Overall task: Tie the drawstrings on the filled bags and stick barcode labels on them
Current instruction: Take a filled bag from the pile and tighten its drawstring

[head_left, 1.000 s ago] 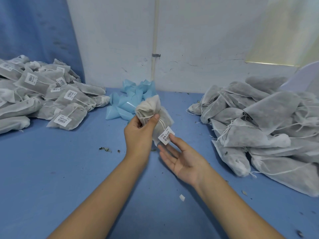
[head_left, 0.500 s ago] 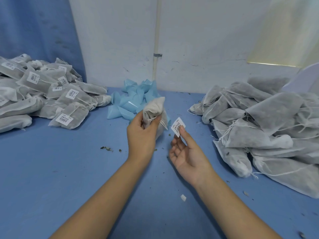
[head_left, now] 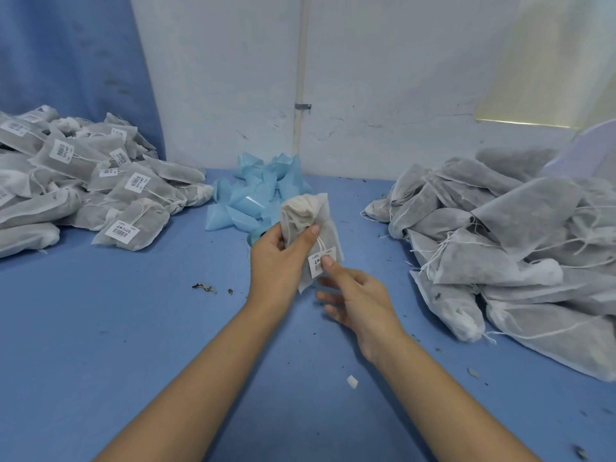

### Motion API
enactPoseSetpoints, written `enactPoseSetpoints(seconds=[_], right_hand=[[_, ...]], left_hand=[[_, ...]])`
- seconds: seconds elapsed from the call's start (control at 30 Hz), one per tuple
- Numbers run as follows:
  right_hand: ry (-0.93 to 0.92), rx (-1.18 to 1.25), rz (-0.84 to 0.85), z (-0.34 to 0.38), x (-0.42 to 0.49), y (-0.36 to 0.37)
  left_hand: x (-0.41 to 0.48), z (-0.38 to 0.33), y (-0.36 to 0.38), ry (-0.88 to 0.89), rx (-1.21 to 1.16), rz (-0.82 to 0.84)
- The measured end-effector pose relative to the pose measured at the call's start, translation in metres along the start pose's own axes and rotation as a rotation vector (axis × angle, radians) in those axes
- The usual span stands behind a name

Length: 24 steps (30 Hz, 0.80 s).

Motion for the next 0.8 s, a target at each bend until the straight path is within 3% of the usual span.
enactPoseSetpoints(seconds=[0.23,0.43,0.57,0.8], right_hand=[[-0.166,0.039,0.128,0.001,0.003,-0.004],[-0.177,0.216,0.106,0.003,0.007,-0.011],[-0.117,0.289,0.112,0.000,0.009,-0.010],[-0.125,0.387,0.102,0.000,0.009,-0.010]], left_hand=[[0.003,0.000,-0.002,-0.126,0.018,0.154],[-0.004,0.005,0.001,-0.217,-0.057,0.322],[-0.006,0.010,0.000,-0.298,-0.134,0.294],[-0.004,0.010,-0.002,-0.289,-0.089,0.314]])
Point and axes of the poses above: each hand's wrist, its own x-axis towards the middle knuckle, its own y-axis out of the palm, z = x × y, the point moved 1 cm from there along x, towards the middle knuckle, and after that the axes turned 9 degrees about y, right-handed, at the moved point
